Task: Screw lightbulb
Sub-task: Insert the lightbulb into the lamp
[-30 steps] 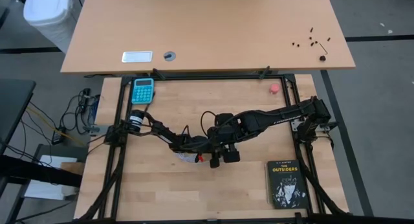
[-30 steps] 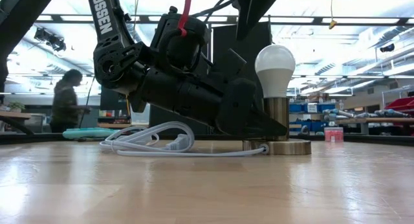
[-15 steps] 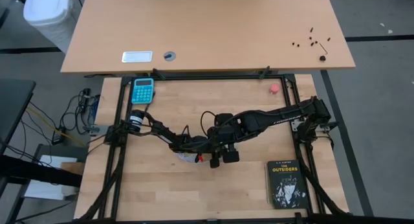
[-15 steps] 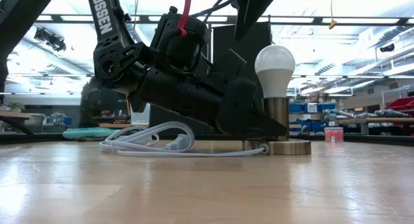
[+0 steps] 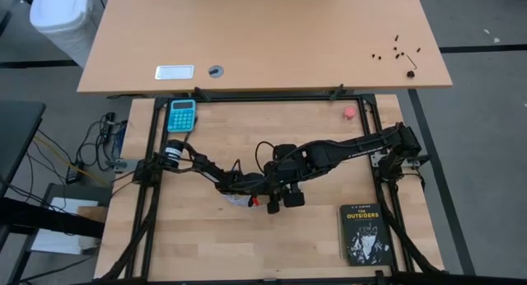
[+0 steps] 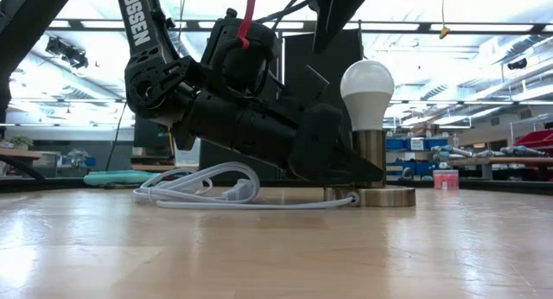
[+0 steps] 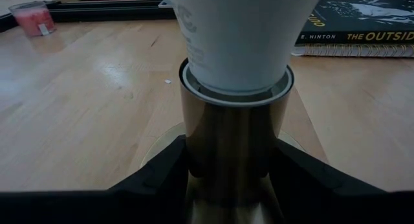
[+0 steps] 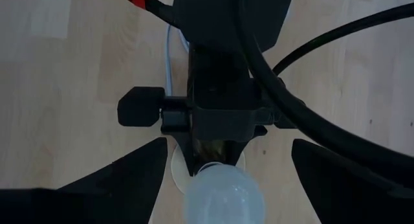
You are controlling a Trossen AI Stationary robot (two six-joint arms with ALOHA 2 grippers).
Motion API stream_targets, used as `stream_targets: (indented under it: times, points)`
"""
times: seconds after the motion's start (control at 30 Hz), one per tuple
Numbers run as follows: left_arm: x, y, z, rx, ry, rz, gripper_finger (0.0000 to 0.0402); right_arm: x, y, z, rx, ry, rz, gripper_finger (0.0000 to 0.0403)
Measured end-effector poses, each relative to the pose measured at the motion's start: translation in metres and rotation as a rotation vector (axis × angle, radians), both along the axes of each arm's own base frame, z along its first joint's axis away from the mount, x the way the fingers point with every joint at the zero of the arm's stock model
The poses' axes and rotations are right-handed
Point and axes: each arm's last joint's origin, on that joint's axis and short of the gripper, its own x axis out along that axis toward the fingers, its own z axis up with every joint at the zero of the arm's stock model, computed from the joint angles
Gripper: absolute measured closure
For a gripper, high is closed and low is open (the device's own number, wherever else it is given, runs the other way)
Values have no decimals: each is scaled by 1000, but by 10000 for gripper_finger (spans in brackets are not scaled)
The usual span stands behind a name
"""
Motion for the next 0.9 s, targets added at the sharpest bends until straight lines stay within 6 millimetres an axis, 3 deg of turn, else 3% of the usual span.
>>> stream_targets:
  times: [0.9]
  points:
    - [0, 0, 0, 1, 0, -1, 206, 1, 0, 0, 3, -11, -1, 62]
